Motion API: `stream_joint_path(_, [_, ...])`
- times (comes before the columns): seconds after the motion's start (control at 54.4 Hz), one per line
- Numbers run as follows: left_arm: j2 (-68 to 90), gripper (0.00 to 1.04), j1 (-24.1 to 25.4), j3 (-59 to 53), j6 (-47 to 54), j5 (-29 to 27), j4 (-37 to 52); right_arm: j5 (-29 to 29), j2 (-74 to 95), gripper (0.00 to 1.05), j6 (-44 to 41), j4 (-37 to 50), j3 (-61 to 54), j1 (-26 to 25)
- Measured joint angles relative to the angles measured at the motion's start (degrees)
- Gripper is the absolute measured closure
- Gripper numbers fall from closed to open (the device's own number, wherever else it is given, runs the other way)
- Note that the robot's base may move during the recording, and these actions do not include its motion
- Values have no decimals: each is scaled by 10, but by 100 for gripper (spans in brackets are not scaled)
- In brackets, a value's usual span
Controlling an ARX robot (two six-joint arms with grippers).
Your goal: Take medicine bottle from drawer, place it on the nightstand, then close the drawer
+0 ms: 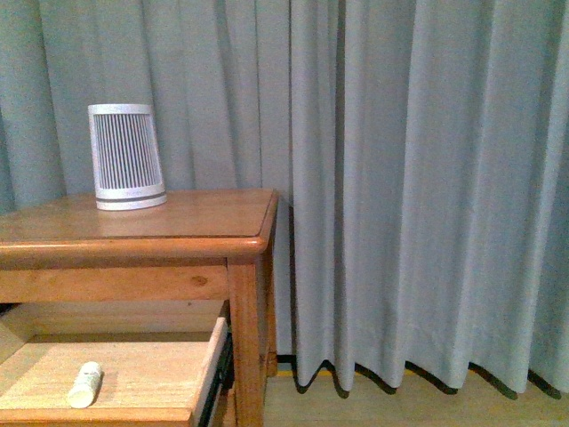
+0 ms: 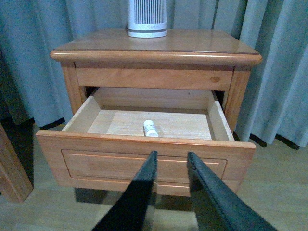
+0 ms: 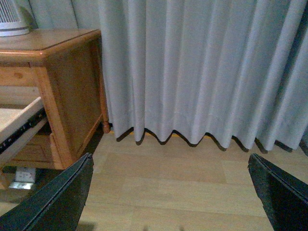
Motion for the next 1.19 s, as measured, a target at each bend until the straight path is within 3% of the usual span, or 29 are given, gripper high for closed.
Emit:
stream_joint_path(0.037, [-6,102,39,-4,0,50,-8,0,0,7,0,0,0,0])
stream_joint_path(0.11, [-9,102,77,-4,-2,69,-8,0,0,7,0,0,0,0])
stream_joint_path(0.386, [-10,101,86,-4,-2,78,-8,0,0,7,0,0,0,0])
stream_joint_path(0.919, [-11,6,86,-4,-3,80,-9,1,0,7,0,0,0,0])
stream_joint_path(1.194, [-12,7,87,-4,-3,79,-9,-1,0,7,0,0,0,0])
